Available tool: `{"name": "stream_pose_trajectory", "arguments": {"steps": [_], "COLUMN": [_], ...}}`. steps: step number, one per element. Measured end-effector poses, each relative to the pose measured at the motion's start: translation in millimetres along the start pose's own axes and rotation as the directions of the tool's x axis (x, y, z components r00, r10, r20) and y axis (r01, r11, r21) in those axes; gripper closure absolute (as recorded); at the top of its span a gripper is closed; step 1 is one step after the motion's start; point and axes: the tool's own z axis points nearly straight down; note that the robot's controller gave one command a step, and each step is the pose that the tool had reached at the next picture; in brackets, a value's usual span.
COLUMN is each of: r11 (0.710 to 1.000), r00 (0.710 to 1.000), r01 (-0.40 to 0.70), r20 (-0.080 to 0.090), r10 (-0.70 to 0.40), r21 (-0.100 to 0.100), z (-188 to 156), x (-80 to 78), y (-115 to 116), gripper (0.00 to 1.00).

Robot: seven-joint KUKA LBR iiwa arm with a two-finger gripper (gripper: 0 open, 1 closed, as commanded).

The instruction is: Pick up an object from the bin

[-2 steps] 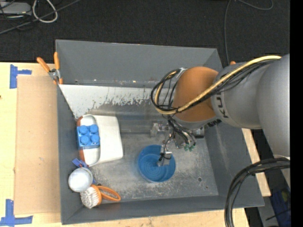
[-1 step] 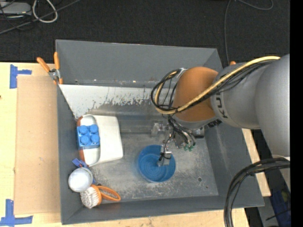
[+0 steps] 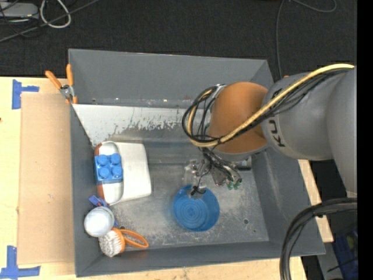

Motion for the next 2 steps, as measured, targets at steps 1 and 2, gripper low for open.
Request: {"name": "stream_pose_trajectory", "arguments": {"steps": [1,2], "r11": [1.0,1.0], "r00": [1.0,1.0], "r01": [-0.001,0.01], "r20": [0.0,-0.006], "r10": [0.001,-0.01], "r21": [0.0,-0.001], "z": [0,-51], "x": [0.0,-1.9], "y": [0,3], "gripper": [1.0,1.0]}}
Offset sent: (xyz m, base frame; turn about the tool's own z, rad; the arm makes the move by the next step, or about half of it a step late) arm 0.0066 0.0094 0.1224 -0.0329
